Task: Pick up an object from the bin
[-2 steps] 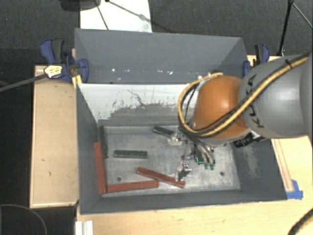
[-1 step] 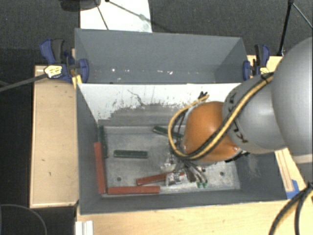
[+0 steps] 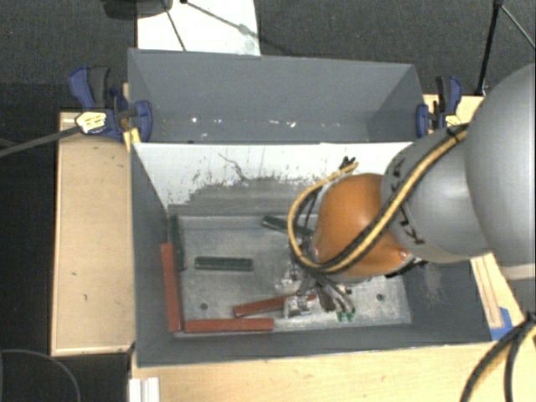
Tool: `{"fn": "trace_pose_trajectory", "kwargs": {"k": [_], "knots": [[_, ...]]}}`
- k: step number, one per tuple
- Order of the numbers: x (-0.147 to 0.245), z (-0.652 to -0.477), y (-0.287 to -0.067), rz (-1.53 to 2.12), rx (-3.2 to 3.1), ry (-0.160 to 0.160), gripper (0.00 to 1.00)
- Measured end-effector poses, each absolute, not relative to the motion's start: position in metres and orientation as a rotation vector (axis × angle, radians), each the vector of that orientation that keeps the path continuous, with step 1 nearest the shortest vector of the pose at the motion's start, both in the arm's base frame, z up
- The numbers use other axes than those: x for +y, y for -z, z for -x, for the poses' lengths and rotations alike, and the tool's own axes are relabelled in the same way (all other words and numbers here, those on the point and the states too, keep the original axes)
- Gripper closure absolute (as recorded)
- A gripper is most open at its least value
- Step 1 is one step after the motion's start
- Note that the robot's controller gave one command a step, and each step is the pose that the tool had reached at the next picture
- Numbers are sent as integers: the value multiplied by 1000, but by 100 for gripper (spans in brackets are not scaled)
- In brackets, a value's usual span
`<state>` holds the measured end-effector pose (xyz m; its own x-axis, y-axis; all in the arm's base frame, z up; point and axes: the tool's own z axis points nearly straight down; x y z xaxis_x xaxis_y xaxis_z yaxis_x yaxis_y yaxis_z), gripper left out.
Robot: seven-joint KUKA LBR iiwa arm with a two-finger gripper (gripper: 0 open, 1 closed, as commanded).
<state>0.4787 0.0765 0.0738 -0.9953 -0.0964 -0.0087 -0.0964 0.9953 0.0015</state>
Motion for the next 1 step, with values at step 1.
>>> {"fn": "trace_pose_trajectory", "kwargs": {"k": [1], "knots": [[87, -503, -219, 231, 3130, -1, 100]]}}
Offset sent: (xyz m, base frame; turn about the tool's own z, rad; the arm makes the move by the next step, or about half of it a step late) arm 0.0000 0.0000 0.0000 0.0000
